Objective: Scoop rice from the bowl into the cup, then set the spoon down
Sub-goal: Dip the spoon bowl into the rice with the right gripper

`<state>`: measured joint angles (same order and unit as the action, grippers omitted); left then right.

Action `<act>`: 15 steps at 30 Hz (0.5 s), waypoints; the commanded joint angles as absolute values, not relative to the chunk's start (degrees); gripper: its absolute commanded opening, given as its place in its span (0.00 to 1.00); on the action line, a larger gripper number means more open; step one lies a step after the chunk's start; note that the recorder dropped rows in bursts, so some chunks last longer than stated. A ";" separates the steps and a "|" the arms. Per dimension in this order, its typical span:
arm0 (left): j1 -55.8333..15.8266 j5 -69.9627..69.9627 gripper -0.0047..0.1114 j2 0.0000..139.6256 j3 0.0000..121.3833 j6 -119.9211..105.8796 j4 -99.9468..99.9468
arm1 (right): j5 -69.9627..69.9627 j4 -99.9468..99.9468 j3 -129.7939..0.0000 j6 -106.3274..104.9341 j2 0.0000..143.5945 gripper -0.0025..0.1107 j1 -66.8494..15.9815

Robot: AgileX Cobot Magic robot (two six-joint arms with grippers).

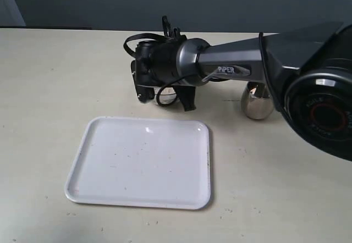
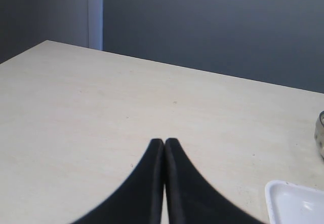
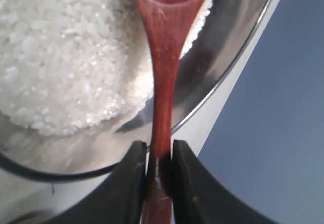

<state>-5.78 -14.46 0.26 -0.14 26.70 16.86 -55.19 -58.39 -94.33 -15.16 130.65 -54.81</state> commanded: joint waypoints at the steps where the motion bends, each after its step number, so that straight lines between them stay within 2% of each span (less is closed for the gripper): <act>1: -6.16 -13.83 0.04 0.00 0.00 26.87 17.18 | -55.77 -56.24 -94.57 -15.56 130.55 0.02 -54.38; 15: -6.16 -13.83 0.04 0.00 0.00 26.87 17.18 | -59.16 -51.12 -94.57 -15.45 130.34 0.02 -54.26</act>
